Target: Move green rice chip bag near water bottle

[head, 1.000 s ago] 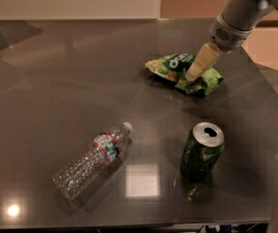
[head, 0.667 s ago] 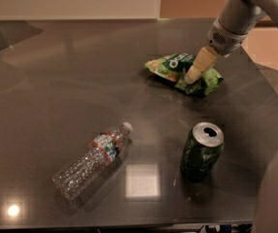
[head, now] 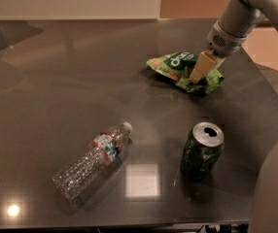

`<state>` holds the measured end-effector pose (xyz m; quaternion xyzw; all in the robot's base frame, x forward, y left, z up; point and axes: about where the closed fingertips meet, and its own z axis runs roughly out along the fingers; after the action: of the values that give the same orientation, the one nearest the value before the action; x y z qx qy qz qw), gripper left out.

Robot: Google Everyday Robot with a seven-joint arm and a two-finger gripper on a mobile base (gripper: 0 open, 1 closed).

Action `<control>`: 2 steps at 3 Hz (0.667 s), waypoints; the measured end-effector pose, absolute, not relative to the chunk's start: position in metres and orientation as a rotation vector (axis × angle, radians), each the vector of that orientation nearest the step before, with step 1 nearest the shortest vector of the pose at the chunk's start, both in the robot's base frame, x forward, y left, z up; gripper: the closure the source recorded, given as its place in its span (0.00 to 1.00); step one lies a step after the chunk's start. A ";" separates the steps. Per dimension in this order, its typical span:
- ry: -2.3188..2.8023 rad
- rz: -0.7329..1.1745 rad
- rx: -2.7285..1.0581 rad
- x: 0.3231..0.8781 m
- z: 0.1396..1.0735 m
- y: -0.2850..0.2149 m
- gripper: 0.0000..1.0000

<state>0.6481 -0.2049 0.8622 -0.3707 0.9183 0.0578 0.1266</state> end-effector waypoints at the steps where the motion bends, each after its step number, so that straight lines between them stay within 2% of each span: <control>1: 2.646 0.216 -1.134 0.637 0.869 -0.194 0.64; 2: 2.590 0.263 -1.228 0.615 0.880 -0.171 0.87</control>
Offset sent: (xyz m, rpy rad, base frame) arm -0.0719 0.0634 0.0357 0.0822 0.0105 0.2286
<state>0.6147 -0.1706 0.8805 -0.4231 0.8919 0.0906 0.1313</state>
